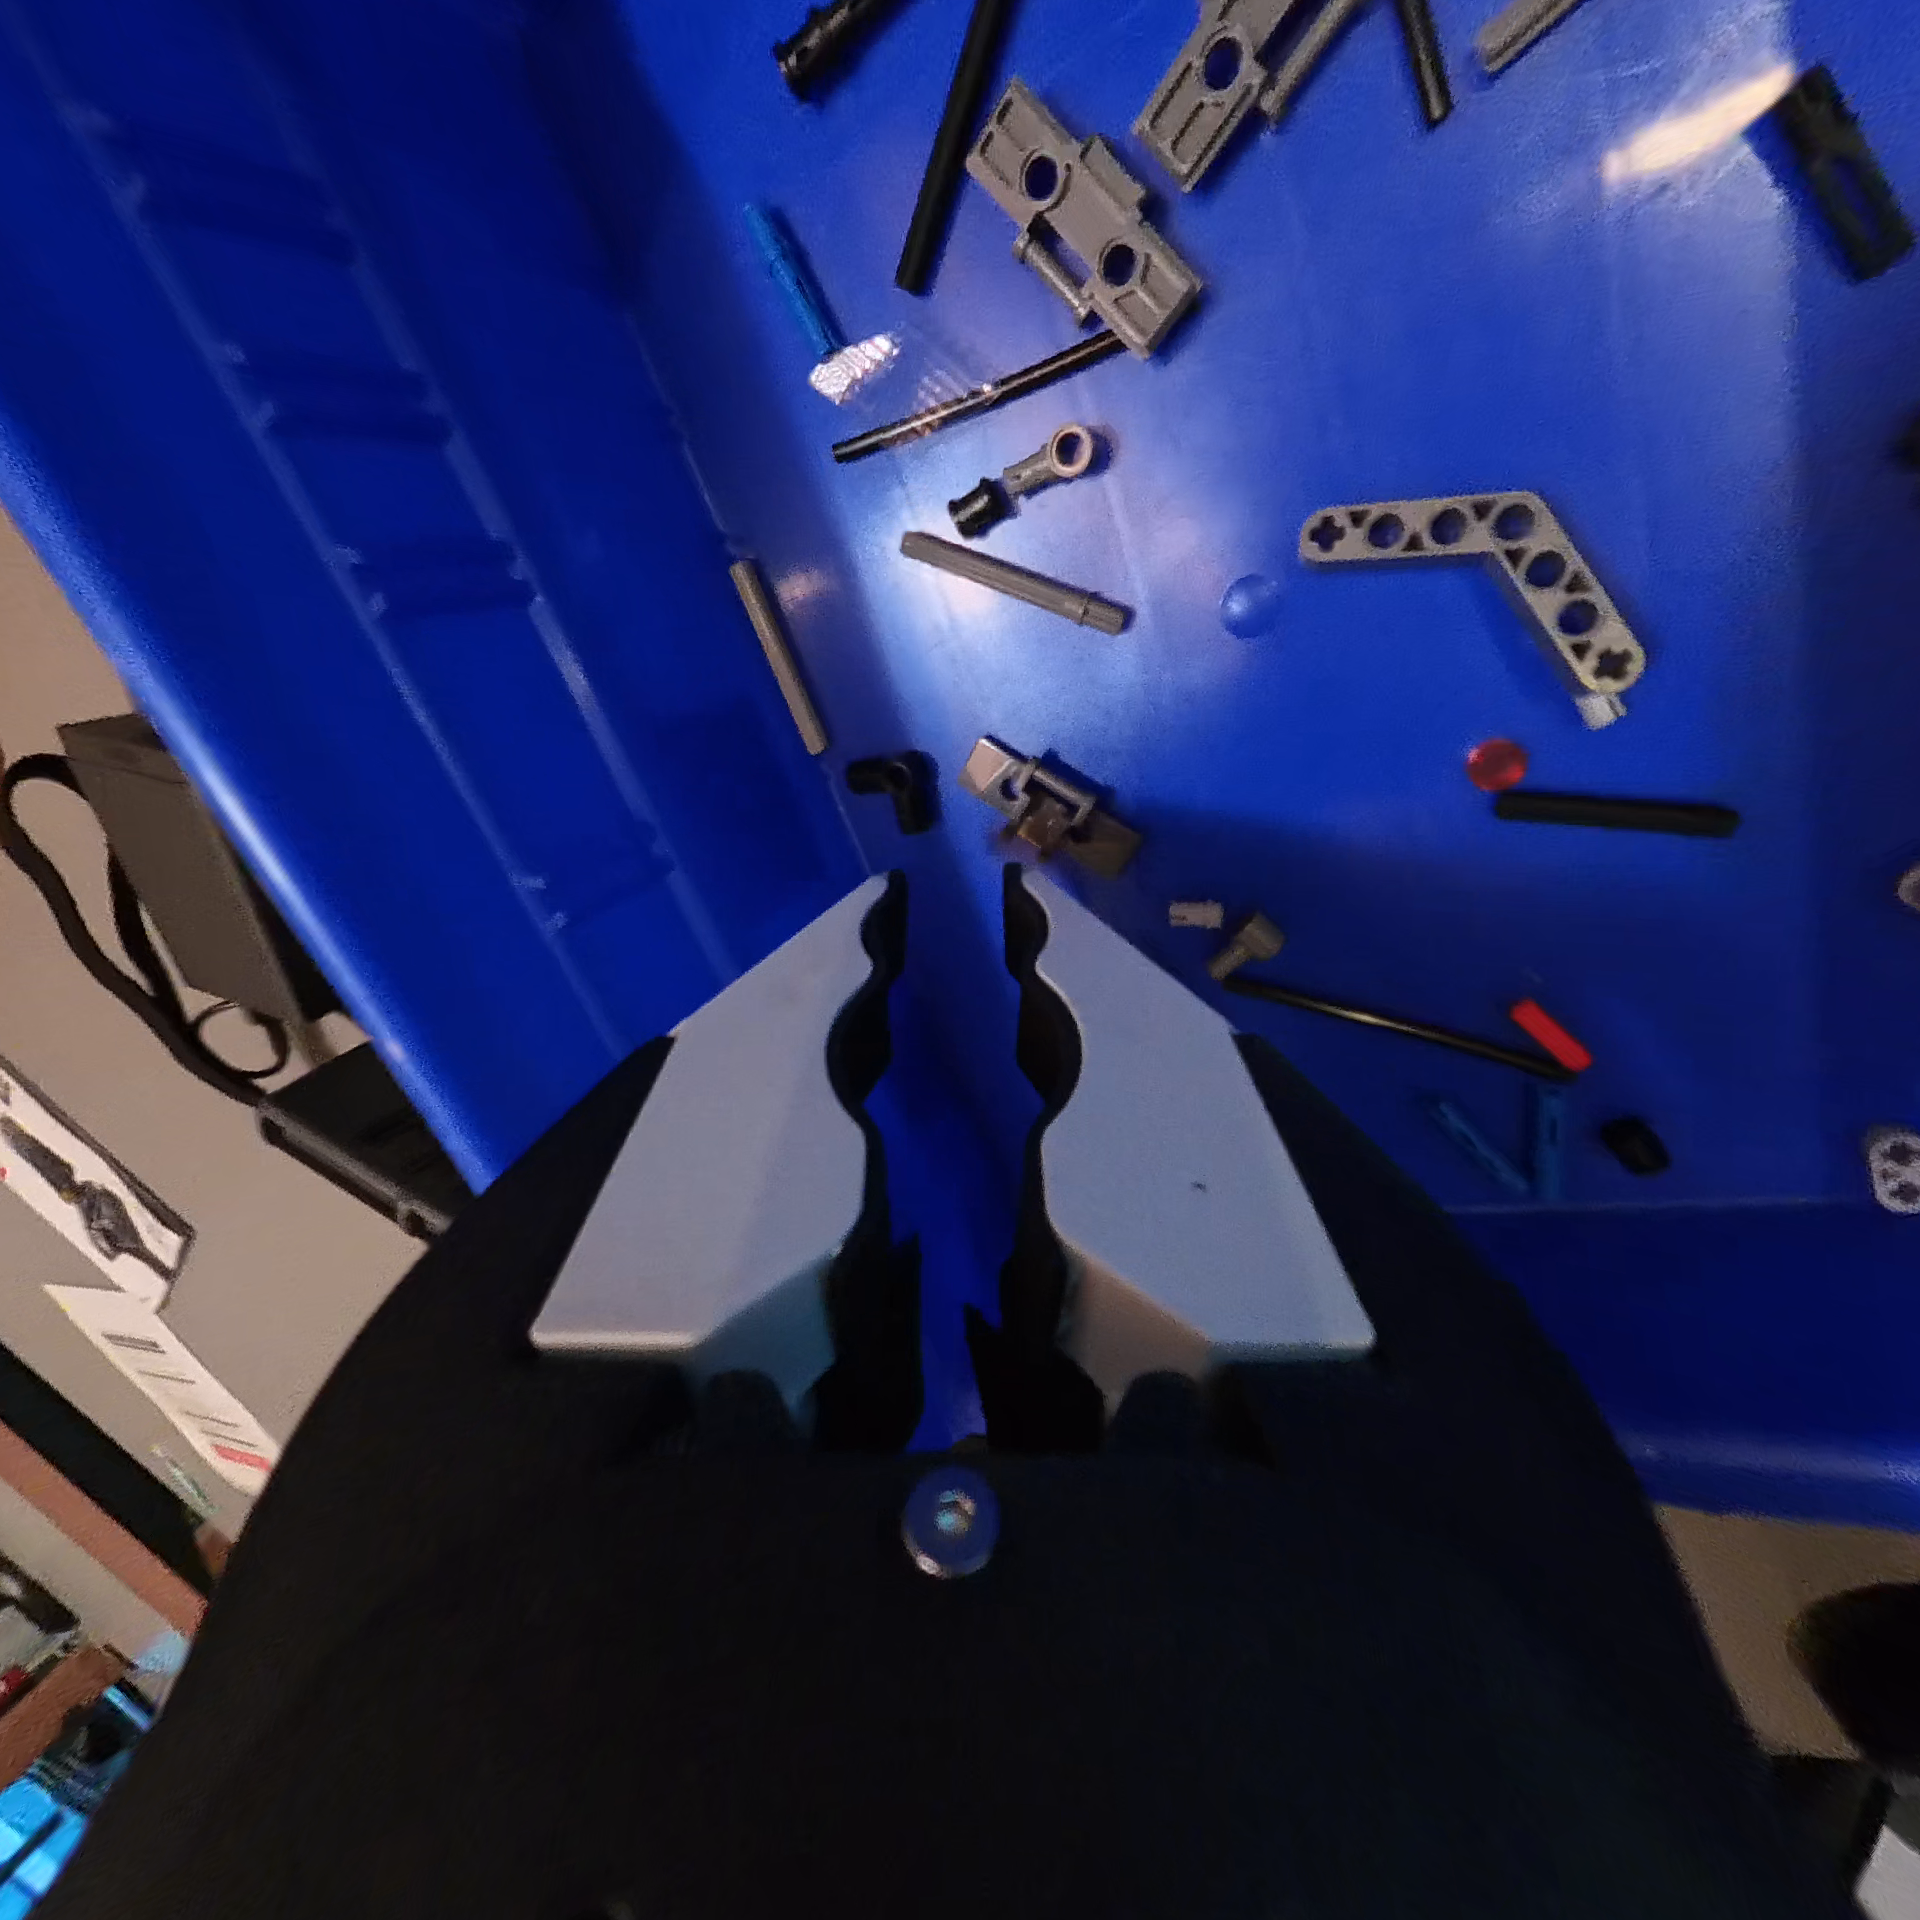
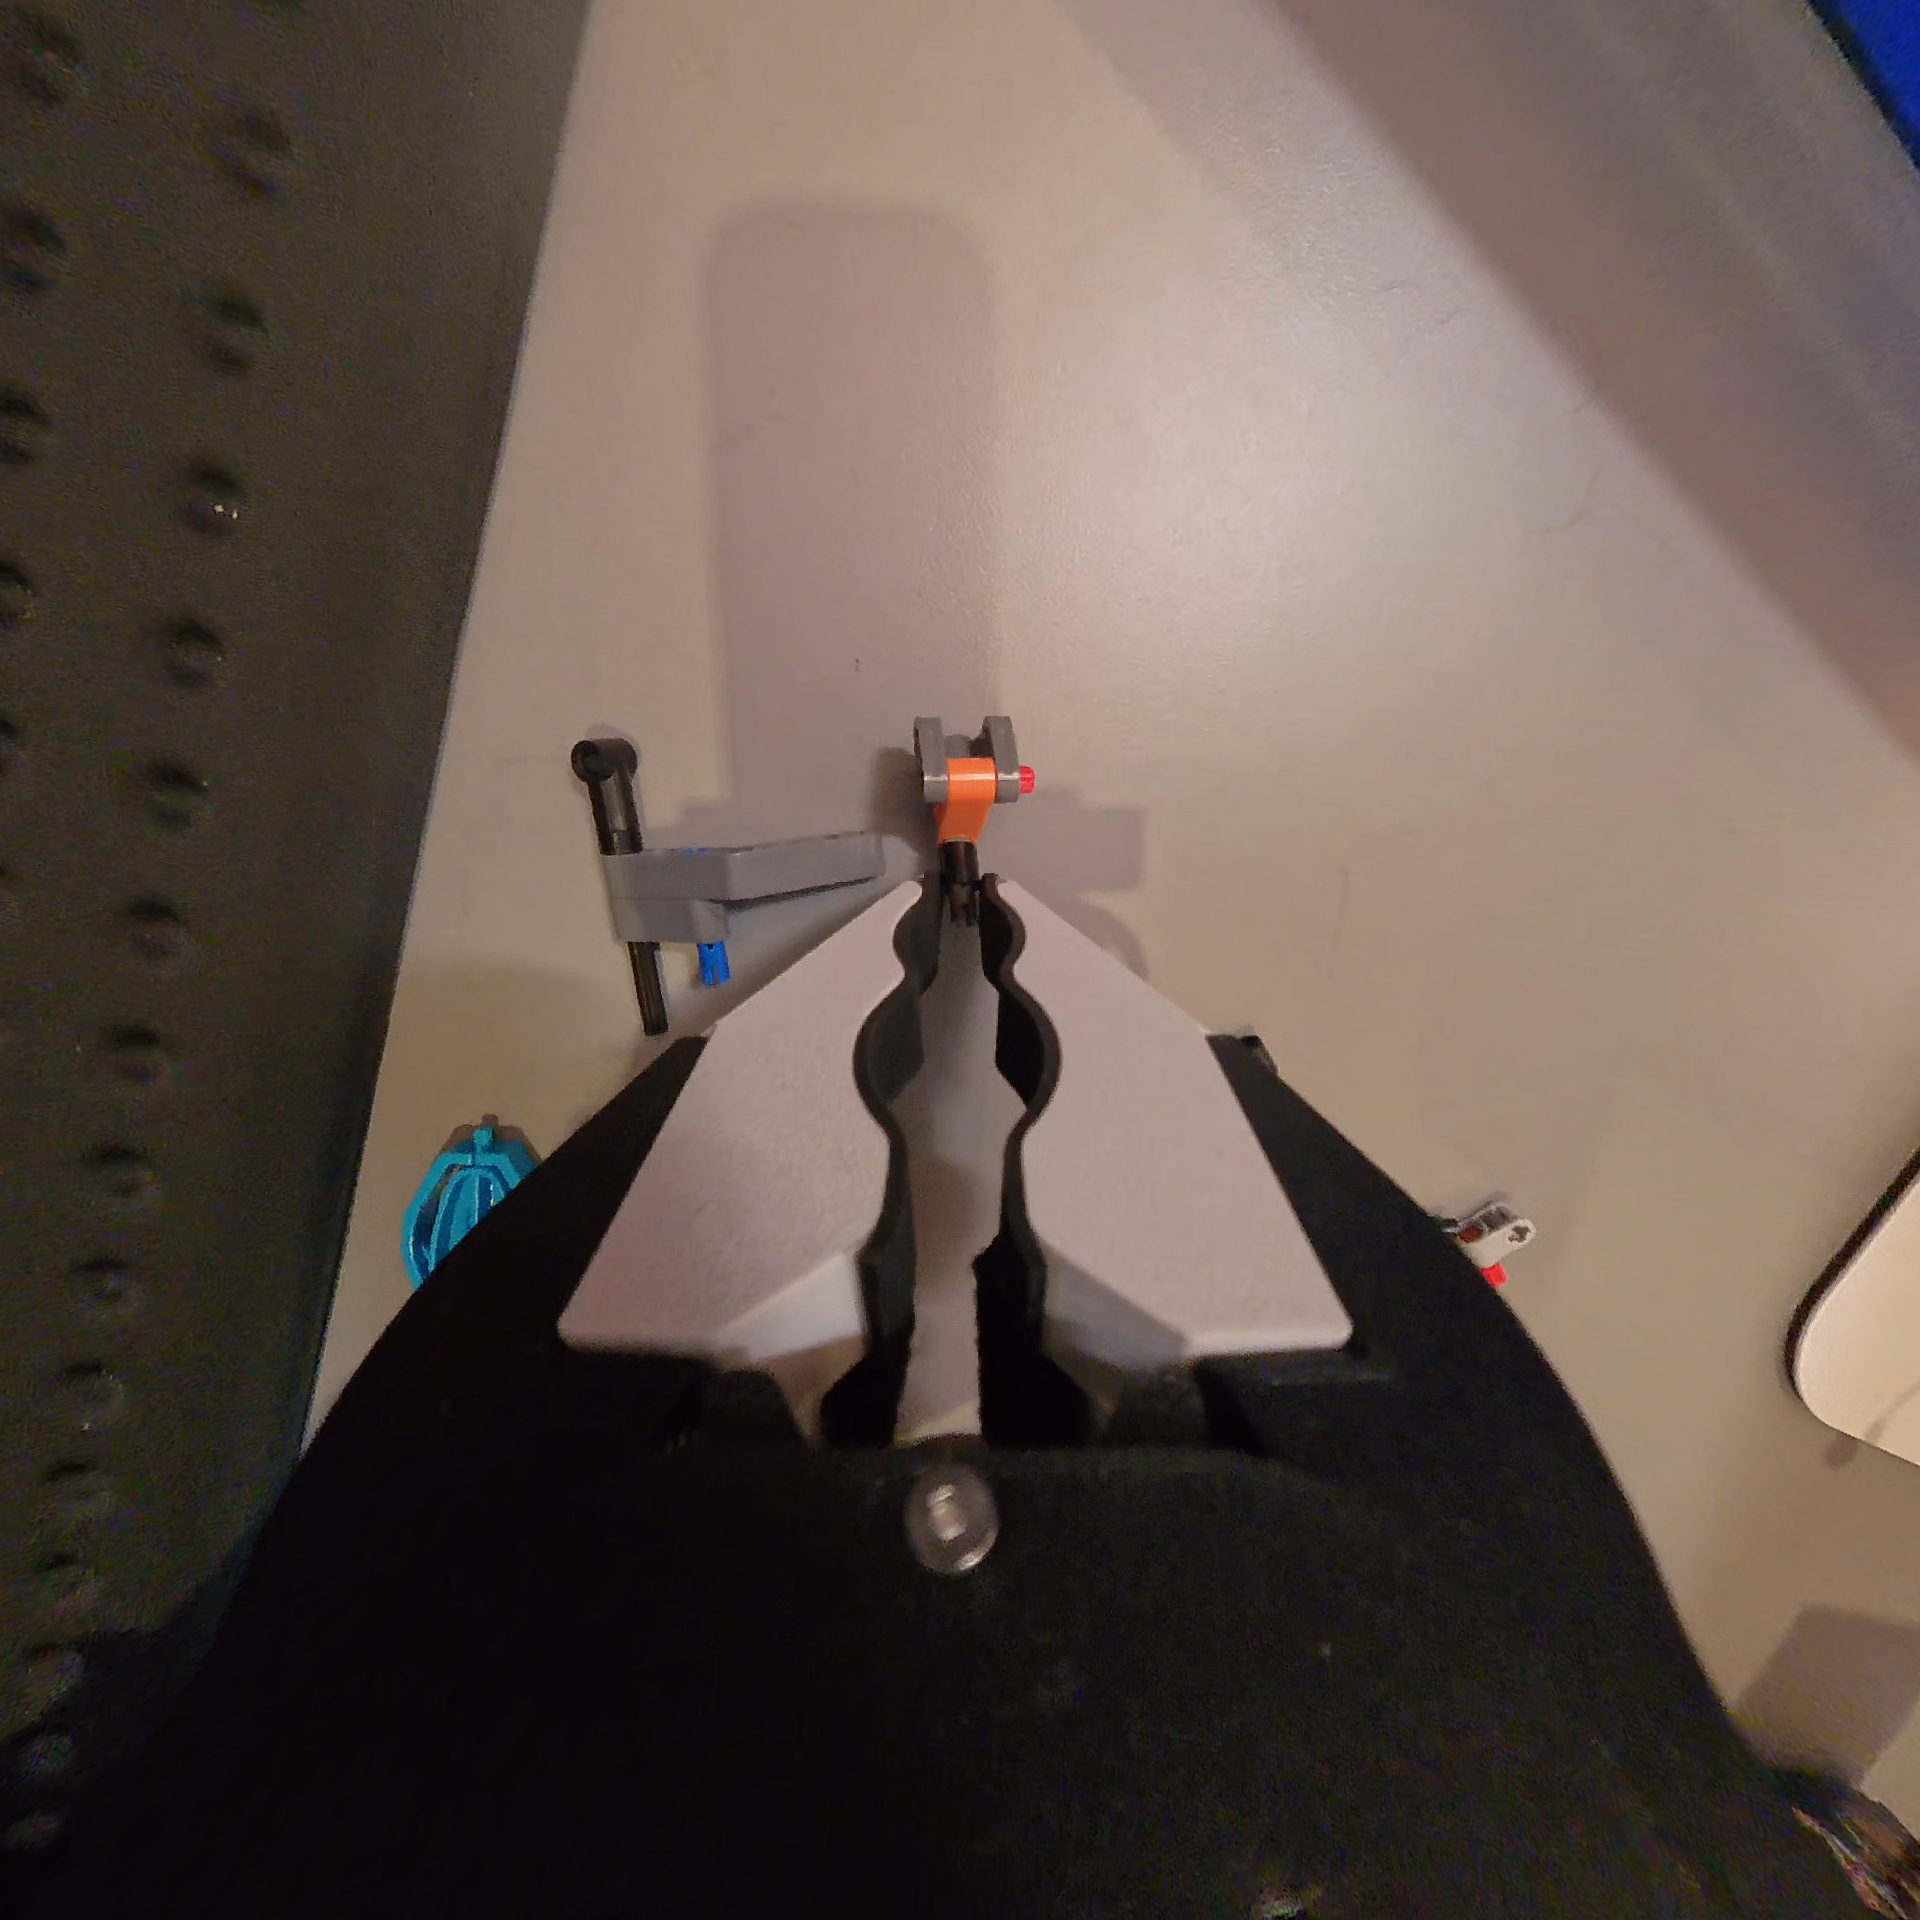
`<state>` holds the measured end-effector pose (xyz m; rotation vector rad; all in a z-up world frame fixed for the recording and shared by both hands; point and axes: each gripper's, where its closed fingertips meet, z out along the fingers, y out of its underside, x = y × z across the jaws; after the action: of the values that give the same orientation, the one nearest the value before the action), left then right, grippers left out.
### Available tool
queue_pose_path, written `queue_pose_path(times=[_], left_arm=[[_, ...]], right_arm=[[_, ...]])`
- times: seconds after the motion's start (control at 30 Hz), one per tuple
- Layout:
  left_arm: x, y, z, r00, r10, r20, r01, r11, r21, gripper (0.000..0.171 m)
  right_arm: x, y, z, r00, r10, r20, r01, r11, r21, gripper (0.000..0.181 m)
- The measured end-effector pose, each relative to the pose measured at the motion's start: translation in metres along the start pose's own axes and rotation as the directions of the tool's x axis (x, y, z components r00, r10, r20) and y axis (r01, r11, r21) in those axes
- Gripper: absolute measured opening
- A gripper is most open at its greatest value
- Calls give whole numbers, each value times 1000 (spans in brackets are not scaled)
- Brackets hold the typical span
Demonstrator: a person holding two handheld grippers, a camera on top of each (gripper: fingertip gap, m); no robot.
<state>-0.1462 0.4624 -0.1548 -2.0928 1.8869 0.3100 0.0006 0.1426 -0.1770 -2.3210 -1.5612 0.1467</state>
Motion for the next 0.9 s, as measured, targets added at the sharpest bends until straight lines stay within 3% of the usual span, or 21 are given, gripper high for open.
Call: queue_pose_path(times=[0.2, 0.6, 0.77, 0.9], left_arm=[[-11, -2, 11, 995, -71, 65, 73, 997, -17, 17], [-11, -6, 25, 991, -133, 31, 132, 991, 32, 5], [-12, -11, 8, 988, -151, 30, 147, 983, 111, 5], [-12, -20, -31, 984, -172, 51, 157, 962, 222, 5]], right_arm=[[-1, 0, 2, 1000, -2, 7, 2, 1000, 3, 4], [-1, -2, 3, 1000, -6, 6, 6, 1000, 11, 4], [2, -5, 2, 1000, 5, -7, -4, 1000, 19, 4], [4, -5, 5, 1000, -1, -23, 1, 1000, 1, 4]])
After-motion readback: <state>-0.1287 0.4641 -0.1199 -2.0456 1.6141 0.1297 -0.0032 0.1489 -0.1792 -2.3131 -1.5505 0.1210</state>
